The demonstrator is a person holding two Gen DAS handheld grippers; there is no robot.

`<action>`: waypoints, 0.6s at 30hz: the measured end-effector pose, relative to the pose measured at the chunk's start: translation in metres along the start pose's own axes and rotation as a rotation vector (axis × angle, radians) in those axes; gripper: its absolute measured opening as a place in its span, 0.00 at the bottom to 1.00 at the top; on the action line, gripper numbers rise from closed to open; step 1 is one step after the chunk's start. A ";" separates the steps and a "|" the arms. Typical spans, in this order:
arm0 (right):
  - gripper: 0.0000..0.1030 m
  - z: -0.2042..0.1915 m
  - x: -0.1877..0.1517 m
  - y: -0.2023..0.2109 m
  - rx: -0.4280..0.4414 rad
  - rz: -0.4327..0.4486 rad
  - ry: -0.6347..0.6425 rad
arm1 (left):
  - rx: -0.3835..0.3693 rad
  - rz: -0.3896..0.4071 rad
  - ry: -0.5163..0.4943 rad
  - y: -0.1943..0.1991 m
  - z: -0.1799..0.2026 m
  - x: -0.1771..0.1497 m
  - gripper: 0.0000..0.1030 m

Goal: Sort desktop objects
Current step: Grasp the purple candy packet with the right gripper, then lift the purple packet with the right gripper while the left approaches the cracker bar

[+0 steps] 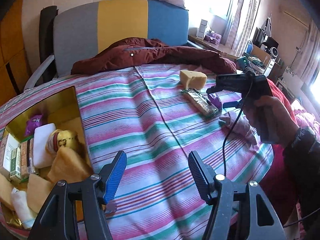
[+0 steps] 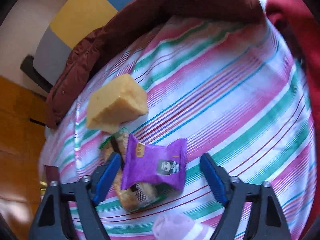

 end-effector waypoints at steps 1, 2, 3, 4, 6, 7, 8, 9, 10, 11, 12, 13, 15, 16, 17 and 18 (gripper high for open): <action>0.61 -0.001 -0.001 0.000 -0.012 -0.001 0.020 | 0.001 -0.002 0.000 -0.003 0.002 0.001 0.63; 0.57 0.000 -0.001 0.001 -0.030 0.001 0.036 | 0.002 -0.009 0.002 -0.006 0.004 0.002 0.63; 0.56 0.002 0.000 0.002 -0.029 0.005 0.033 | -0.002 -0.014 0.005 -0.009 0.006 0.003 0.63; 0.54 0.003 0.001 0.004 -0.035 0.011 0.032 | -0.007 -0.017 0.006 -0.011 0.008 0.004 0.63; 0.54 0.004 0.003 0.005 -0.114 0.028 0.088 | -0.001 -0.019 -0.002 -0.015 0.012 0.005 0.63; 0.55 0.005 0.004 0.006 -0.159 0.038 0.108 | 0.003 -0.023 -0.009 -0.018 0.015 0.006 0.63; 0.60 0.007 0.005 0.007 -0.165 0.036 0.100 | 0.005 -0.029 -0.014 -0.021 0.017 0.007 0.63; 0.61 0.010 0.005 0.005 -0.161 0.019 0.086 | 0.005 -0.032 -0.011 -0.024 0.018 0.008 0.63; 0.62 0.013 0.005 0.003 -0.158 0.005 0.068 | 0.002 -0.038 -0.001 -0.027 0.019 0.010 0.63; 0.67 0.013 0.005 0.004 -0.154 0.008 0.061 | -0.004 -0.045 0.008 -0.031 0.020 0.012 0.63; 0.73 0.014 0.006 0.005 -0.139 0.008 0.045 | -0.007 -0.052 0.014 -0.035 0.021 0.013 0.63; 0.83 0.017 0.007 0.005 -0.108 0.004 0.007 | -0.008 -0.059 0.021 -0.039 0.022 0.015 0.63; 0.86 0.020 0.010 0.007 -0.078 0.011 -0.034 | -0.008 -0.068 0.036 -0.046 0.023 0.018 0.63; 0.86 0.022 0.011 0.009 -0.071 0.020 -0.044 | -0.010 -0.073 0.044 -0.050 0.024 0.020 0.63; 0.86 0.022 0.013 0.010 -0.069 0.027 -0.050 | -0.010 -0.076 0.048 -0.053 0.025 0.022 0.63; 0.86 0.024 0.015 0.012 -0.065 0.039 -0.063 | -0.006 -0.080 0.054 -0.057 0.025 0.024 0.63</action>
Point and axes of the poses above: each gripper's, at about its wrist camera, not at the fingertips, and y roughly against the way its jaws point, z to its right, x to its top, the point moved 1 cm from there along -y, roughly the way its jaws point, and after that the axes turned 14 degrees about z, right-handed, at the moved point
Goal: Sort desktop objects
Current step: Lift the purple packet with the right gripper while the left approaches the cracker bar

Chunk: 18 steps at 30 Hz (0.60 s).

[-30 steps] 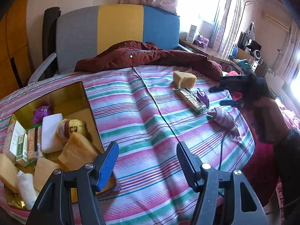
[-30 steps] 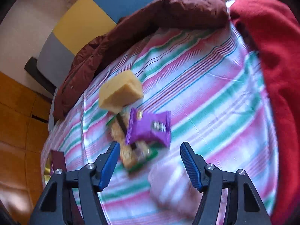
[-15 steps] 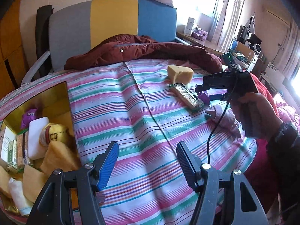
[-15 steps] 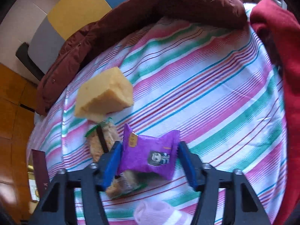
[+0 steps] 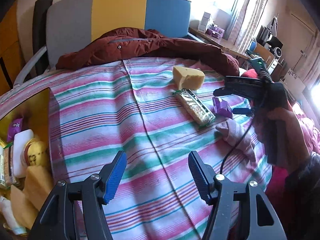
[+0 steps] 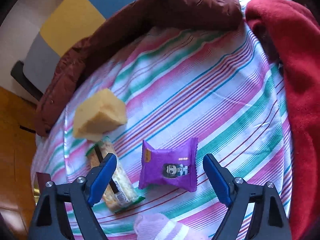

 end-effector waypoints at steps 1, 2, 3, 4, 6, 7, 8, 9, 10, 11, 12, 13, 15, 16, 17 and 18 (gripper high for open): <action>0.86 0.002 0.001 0.001 0.003 0.006 -0.012 | 0.001 -0.001 0.007 -0.003 0.000 0.002 0.63; 0.86 0.004 0.001 0.002 0.005 0.011 -0.020 | 0.001 -0.002 0.021 -0.007 0.001 0.005 0.63; 0.86 0.005 0.002 0.003 0.005 0.018 -0.030 | -0.001 -0.004 0.032 -0.010 0.001 0.007 0.63; 0.86 0.006 0.003 0.005 0.002 0.026 -0.036 | -0.003 -0.006 0.045 -0.015 0.002 0.010 0.63; 0.86 0.006 0.003 0.010 -0.001 0.043 -0.036 | -0.013 -0.031 0.068 -0.027 0.005 0.016 0.61; 0.86 0.004 0.003 0.011 -0.002 0.051 -0.034 | -0.027 -0.045 0.079 -0.033 0.007 0.018 0.57; 0.86 0.003 0.003 0.012 -0.005 0.059 -0.028 | -0.039 -0.054 0.091 -0.040 0.010 0.021 0.55; 0.86 0.002 0.005 0.012 -0.009 0.064 -0.021 | -0.035 -0.059 0.092 -0.044 0.013 0.024 0.53; 0.86 0.000 0.005 0.012 -0.014 0.069 -0.013 | -0.033 -0.064 0.090 -0.049 0.016 0.027 0.53; 0.86 0.000 0.005 0.014 -0.014 0.071 -0.011 | -0.044 -0.065 0.093 -0.055 0.020 0.031 0.53; 0.86 -0.001 0.005 0.014 -0.010 0.070 -0.010 | -0.052 -0.068 0.096 -0.059 0.023 0.034 0.53; 0.86 -0.001 0.005 0.014 -0.005 0.069 -0.011 | -0.059 -0.079 0.101 -0.065 0.027 0.037 0.53; 0.86 -0.001 0.006 0.014 0.000 0.072 -0.012 | -0.076 -0.092 0.122 -0.077 0.033 0.044 0.53; 0.86 0.000 0.006 0.016 0.000 0.074 -0.013 | -0.076 -0.103 0.131 -0.085 0.036 0.046 0.53; 0.86 0.002 0.005 0.018 0.000 0.076 -0.015 | -0.078 -0.123 0.137 -0.093 0.040 0.048 0.53; 0.86 0.004 0.006 0.021 -0.004 0.077 -0.020 | -0.085 -0.142 0.150 -0.101 0.043 0.051 0.53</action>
Point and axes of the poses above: each gripper's, at about its wrist camera, not at the fingertips, and y roughly against the way its jaws point, z to its right, x to its top, the point moved 1 cm from there along -y, roughly the way its jaws point, and after that the axes turned 14 degrees about z, right-handed, at the moved point
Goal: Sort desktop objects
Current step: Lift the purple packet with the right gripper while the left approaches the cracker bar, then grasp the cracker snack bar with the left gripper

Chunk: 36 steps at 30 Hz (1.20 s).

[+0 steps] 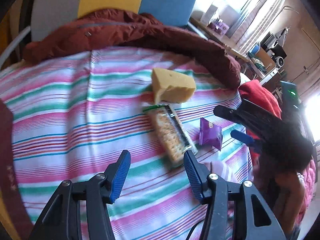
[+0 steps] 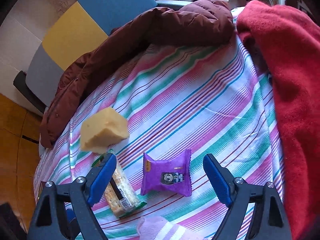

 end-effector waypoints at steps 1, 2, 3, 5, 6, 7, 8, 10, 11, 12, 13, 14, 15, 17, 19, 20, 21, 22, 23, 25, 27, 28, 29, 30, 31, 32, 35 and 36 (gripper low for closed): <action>0.86 0.001 0.001 0.000 -0.002 -0.001 -0.006 | -0.003 -0.014 0.016 -0.007 0.002 0.002 0.53; 0.86 0.003 0.001 0.002 -0.001 -0.001 -0.011 | 0.003 -0.026 0.030 -0.015 0.004 0.004 0.53; 0.86 0.005 0.001 0.001 0.000 0.000 -0.020 | 0.008 -0.035 0.037 -0.021 0.007 0.006 0.53; 0.86 0.008 0.001 0.002 0.003 -0.002 -0.036 | 0.019 -0.051 0.050 -0.034 0.011 0.007 0.53; 0.86 0.010 0.002 0.005 0.004 -0.003 -0.041 | 0.023 -0.050 0.049 -0.038 0.014 0.008 0.54; 0.86 0.011 0.002 0.005 0.005 -0.004 -0.044 | 0.032 -0.051 0.045 -0.043 0.016 0.009 0.54; 0.86 0.012 0.002 0.005 0.005 -0.004 -0.047 | 0.047 -0.059 0.044 -0.048 0.018 0.010 0.54; 0.86 0.013 0.002 0.006 0.008 -0.005 -0.057 | 0.047 -0.060 0.048 -0.055 0.021 0.012 0.54; 0.86 0.013 0.003 0.005 0.008 -0.005 -0.060 | 0.057 -0.060 0.040 -0.060 0.024 0.012 0.54; 0.86 0.014 0.003 0.006 0.008 -0.003 -0.067 | 0.070 -0.069 0.030 -0.065 0.027 0.012 0.54; 0.86 0.016 0.003 0.007 0.008 -0.002 -0.071 | 0.079 -0.079 0.017 -0.072 0.029 0.011 0.54; 0.86 0.016 0.003 0.007 0.009 -0.001 -0.073 | 0.096 -0.090 0.007 -0.077 0.030 0.009 0.54; 0.86 0.017 0.003 0.007 0.009 -0.002 -0.076 | 0.102 -0.088 0.005 -0.079 0.029 0.009 0.55; 0.86 0.017 0.004 0.006 0.009 -0.003 -0.075 | 0.101 -0.057 0.004 -0.078 0.028 0.008 0.55; 0.86 0.015 0.004 0.004 0.010 -0.011 -0.065 | 0.092 -0.048 -0.008 -0.078 0.027 0.007 0.55; 0.86 0.013 0.003 0.003 0.012 -0.017 -0.057 | 0.091 -0.050 -0.025 -0.079 0.027 0.006 0.55; 0.86 0.012 0.003 0.003 0.014 -0.020 -0.051 | 0.094 -0.057 -0.041 -0.079 0.029 0.005 0.55; 0.86 0.010 0.002 0.002 0.014 -0.023 -0.044 | 0.099 -0.069 -0.053 -0.080 0.030 0.006 0.56; 0.86 0.009 0.001 0.001 0.011 -0.024 -0.040 | 0.106 -0.087 -0.060 -0.081 0.032 0.007 0.56; 0.86 0.011 0.000 0.001 0.001 -0.025 -0.041 | 0.130 -0.122 -0.064 -0.084 0.036 0.010 0.58; 0.86 0.013 0.001 0.000 -0.002 -0.025 -0.054 | 0.162 -0.147 -0.068 -0.088 0.040 0.012 0.58; 0.86 0.015 0.001 0.000 -0.003 -0.024 -0.062 | 0.178 -0.156 -0.074 -0.089 0.042 0.011 0.60; 0.86 0.016 0.002 0.000 -0.003 -0.023 -0.068 | 0.185 -0.159 -0.081 -0.091 0.044 0.011 0.61; 0.86 0.017 0.002 0.001 -0.001 -0.021 -0.072 | 0.189 -0.160 -0.092 -0.094 0.048 0.010 0.67; 0.86 0.017 0.002 0.001 -0.001 -0.020 -0.072 | 0.185 -0.160 -0.115 -0.097 0.053 0.008 0.77; 0.86 0.016 0.002 0.000 -0.002 -0.021 -0.071 | 0.184 -0.159 -0.141 -0.099 0.058 0.005 0.80; 0.85 0.015 0.000 -0.001 -0.010 -0.026 -0.060 | 0.208 -0.126 -0.213 -0.097 0.066 -0.004 0.80; 0.85 0.015 0.000 -0.001 -0.009 -0.029 -0.057 | 0.209 -0.109 -0.216 -0.095 0.065 -0.006 0.77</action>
Point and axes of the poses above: each gripper's, at about its wrist camera, not at the fingertips, and y roughly against the way its jaws point, z to its right, x to its top, the point moved 1 cm from there along -y, roughly the way its jaws point, and after that the axes turned 14 degrees about z, right-handed, at the moved point
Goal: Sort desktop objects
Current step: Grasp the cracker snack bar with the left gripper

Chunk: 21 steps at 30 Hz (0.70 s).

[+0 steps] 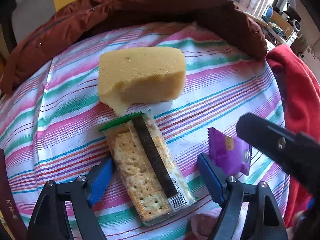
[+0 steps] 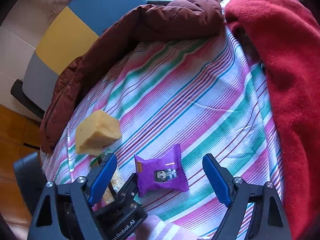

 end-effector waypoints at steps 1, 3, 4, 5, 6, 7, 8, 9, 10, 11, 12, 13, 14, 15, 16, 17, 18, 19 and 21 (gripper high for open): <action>0.85 0.000 0.000 0.000 0.005 -0.001 -0.003 | 0.004 0.012 0.000 0.002 -0.002 -0.002 0.69; 0.85 0.001 0.001 0.000 0.009 0.002 -0.007 | 0.012 0.034 0.008 0.008 -0.009 -0.004 0.58; 0.85 0.001 0.001 0.000 0.004 0.003 -0.003 | 0.013 0.042 0.017 0.010 -0.013 -0.005 0.52; 0.85 0.001 0.001 0.000 0.003 0.002 -0.001 | -0.008 0.047 0.033 0.012 -0.018 -0.005 0.51; 0.85 0.000 0.001 -0.001 0.003 -0.001 0.003 | -0.021 0.050 0.036 0.013 -0.021 -0.006 0.51; 0.85 -0.002 -0.001 -0.002 0.005 -0.010 0.014 | -0.020 0.050 0.029 0.015 -0.023 -0.007 0.50; 0.85 -0.003 -0.001 -0.004 0.005 -0.018 0.023 | -0.015 0.054 0.019 0.018 -0.025 -0.010 0.50; 0.85 -0.005 -0.003 -0.006 0.002 -0.029 0.034 | -0.013 0.059 0.018 0.021 -0.028 -0.013 0.50; 0.85 -0.007 -0.004 -0.008 -0.003 -0.040 0.045 | -0.014 0.062 0.022 0.023 -0.032 -0.015 0.50; 0.85 -0.008 -0.005 -0.009 -0.005 -0.047 0.052 | -0.016 0.067 0.026 0.028 -0.037 -0.019 0.50; 0.85 -0.009 -0.007 -0.011 -0.008 -0.057 0.065 | -0.012 0.070 0.030 0.032 -0.041 -0.020 0.50; 0.86 -0.011 -0.009 -0.014 -0.013 -0.072 0.078 | -0.008 0.074 0.036 0.035 -0.046 -0.022 0.50; 0.86 -0.012 -0.010 -0.016 -0.019 -0.084 0.089 | -0.010 0.074 0.042 0.037 -0.054 -0.028 0.50; 0.86 -0.014 -0.012 -0.018 -0.023 -0.093 0.103 | -0.010 0.076 0.043 0.040 -0.059 -0.026 0.50; 0.86 -0.016 -0.013 -0.019 -0.027 -0.096 0.117 | -0.005 0.080 0.041 0.044 -0.064 -0.029 0.50; 0.86 -0.017 -0.014 -0.019 -0.030 -0.097 0.127 | 0.004 0.084 0.041 0.047 -0.068 -0.033 0.50; 0.86 -0.018 -0.015 -0.020 -0.037 -0.099 0.141 | 0.006 0.089 0.044 0.052 -0.076 -0.038 0.50; 0.86 -0.019 -0.017 -0.022 -0.047 -0.104 0.155 | 0.005 0.093 0.049 0.055 -0.080 -0.044 0.50; 0.86 -0.022 -0.019 -0.024 -0.063 -0.109 0.185 | 0.006 0.102 0.059 0.064 -0.089 -0.055 0.50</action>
Point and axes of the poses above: each gripper's, at about its wrist camera, not at the fingertips, and y roughly against the way its jaws point, z to its right, x to its top, the point moved 1 cm from there along -y, roughly the way its jaws point, and after that the axes turned 14 degrees about z, right-handed, at the moved point
